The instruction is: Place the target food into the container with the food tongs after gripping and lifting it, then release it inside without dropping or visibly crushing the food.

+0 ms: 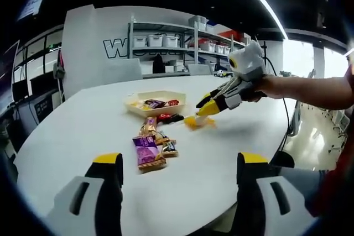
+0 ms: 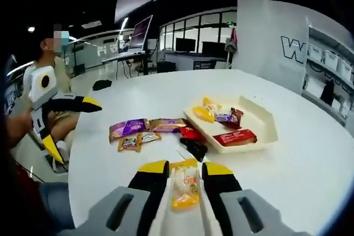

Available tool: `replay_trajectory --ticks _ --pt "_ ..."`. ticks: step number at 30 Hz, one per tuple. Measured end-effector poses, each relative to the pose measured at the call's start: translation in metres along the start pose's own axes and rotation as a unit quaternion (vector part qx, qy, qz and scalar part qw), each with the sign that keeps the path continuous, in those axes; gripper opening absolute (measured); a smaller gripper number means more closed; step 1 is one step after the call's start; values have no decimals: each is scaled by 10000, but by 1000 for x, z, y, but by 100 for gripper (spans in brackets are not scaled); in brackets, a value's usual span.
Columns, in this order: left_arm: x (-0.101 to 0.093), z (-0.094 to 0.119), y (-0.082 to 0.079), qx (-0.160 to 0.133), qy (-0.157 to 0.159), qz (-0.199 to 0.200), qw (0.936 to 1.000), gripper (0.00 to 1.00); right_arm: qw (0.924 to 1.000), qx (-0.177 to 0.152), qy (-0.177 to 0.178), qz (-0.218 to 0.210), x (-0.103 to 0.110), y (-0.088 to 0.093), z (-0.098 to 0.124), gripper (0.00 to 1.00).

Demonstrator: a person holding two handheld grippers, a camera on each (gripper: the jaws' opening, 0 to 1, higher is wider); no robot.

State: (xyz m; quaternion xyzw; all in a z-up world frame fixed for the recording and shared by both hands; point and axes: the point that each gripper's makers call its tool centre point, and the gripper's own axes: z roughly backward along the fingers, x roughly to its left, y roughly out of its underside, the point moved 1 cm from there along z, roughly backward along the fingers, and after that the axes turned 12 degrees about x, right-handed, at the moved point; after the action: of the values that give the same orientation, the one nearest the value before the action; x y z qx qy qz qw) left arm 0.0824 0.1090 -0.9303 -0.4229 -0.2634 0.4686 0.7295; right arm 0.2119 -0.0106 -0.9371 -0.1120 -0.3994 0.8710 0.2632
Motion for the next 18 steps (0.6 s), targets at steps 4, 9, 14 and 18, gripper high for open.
replay_trajectory --ticks 4,9,14,18 --pt "-1 1 3 35 0 -32 10000 81 9999 -47 -45 -157 -1 -1 3 17" --pt "2 2 3 -7 -7 62 10000 81 9993 -279 -17 -231 1 -12 15 18" --pt "2 4 0 -33 -11 28 10000 81 9983 -467 -30 -350 -1 -25 26 18" --pt "1 5 0 -52 -3 38 10000 81 9966 -713 65 -420 -8 -38 34 18"
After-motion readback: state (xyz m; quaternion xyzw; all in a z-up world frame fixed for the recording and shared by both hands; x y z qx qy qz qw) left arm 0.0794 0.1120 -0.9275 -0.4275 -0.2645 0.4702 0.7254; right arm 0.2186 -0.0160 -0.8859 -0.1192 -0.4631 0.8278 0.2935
